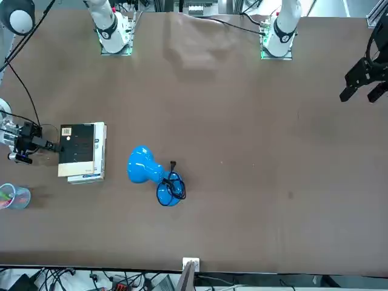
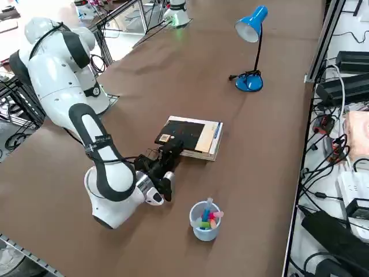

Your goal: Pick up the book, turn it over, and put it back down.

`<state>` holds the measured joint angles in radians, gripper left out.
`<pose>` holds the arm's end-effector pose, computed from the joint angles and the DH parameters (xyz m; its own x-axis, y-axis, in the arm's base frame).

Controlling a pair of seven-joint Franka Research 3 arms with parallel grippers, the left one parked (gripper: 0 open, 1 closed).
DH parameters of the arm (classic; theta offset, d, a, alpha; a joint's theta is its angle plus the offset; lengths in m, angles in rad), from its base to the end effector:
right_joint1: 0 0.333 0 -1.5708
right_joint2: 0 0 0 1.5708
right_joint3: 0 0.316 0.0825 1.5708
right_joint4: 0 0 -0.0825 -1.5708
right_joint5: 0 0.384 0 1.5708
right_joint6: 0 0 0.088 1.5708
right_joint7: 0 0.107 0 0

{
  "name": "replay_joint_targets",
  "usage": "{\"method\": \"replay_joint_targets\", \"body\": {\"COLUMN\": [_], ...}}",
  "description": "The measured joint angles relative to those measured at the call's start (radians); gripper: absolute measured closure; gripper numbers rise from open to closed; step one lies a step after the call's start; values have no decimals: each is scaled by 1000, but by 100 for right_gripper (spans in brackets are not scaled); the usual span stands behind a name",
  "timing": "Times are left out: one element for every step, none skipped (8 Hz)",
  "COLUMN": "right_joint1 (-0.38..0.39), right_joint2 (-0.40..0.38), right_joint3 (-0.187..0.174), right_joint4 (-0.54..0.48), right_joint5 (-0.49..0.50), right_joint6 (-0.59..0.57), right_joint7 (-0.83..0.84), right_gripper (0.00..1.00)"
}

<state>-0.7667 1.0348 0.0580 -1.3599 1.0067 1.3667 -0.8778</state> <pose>0.5444 -0.3392 0.1118 0.9821 -0.1847 -0.0377 -0.0673 -0.1562 -0.9854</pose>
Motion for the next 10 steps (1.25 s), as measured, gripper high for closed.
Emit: {"method": "replay_joint_targets", "body": {"right_joint1": [0, 0, 0, 0, 1, 4, 13, 29, 53, 85], "right_joint2": [0, -3, -12, -32, -63, -107, -161, -215, -264, -310], "right_joint3": [0, 0, 0, 0, 0, 3, 5, 6, 7, 8], "right_joint4": [10, 29, 54, 78, 100, 118, 129, 134, 137, 139], "right_joint5": [0, 0, -5, -20, -57, -111, -168, -223, -288, -363], "right_joint6": [-14, -35, -56, -71, -78, -82, -82, -81, -75, -58], "right_joint7": [-1, 9, 33, 68, 99, 128, 166, 199, 217, 234], "right_gripper": [90, 90, 90, 90, 90, 90, 90, 90, 90, 90]}}
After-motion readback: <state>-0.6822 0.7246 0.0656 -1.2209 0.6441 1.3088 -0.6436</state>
